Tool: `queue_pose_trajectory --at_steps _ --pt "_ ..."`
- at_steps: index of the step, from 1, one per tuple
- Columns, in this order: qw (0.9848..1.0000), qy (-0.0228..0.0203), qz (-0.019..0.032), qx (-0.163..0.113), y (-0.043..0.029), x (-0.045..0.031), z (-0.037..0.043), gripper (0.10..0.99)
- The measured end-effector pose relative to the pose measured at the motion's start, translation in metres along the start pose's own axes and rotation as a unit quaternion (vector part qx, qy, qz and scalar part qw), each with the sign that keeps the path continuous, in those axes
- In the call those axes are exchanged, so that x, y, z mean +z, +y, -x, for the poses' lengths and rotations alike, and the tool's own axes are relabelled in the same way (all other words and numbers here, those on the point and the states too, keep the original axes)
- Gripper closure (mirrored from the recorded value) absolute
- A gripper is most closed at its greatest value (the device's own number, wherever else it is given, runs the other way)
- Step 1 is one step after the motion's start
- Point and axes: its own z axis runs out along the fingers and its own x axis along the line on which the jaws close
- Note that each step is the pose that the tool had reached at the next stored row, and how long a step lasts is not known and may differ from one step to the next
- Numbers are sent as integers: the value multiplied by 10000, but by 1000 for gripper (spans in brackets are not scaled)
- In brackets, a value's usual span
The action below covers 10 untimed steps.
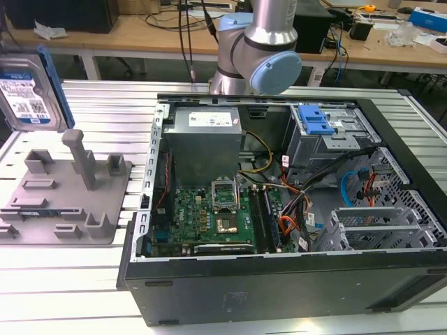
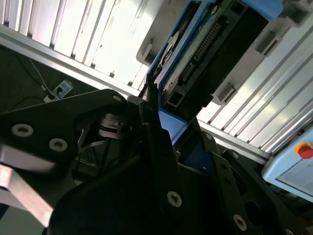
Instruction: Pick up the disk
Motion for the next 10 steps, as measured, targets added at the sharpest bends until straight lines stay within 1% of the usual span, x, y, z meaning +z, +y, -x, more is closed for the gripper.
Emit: queue_pose_trajectory --at_steps 1,3,4,10 --pt "10000 0 0 0 2 -51 -1 718" --pt "10000 0 0 0 7 -192 -4 718" --pt "10000 0 0 0 9 -245 -5 718" --pt "10000 0 0 0 19 -524 -11 718"
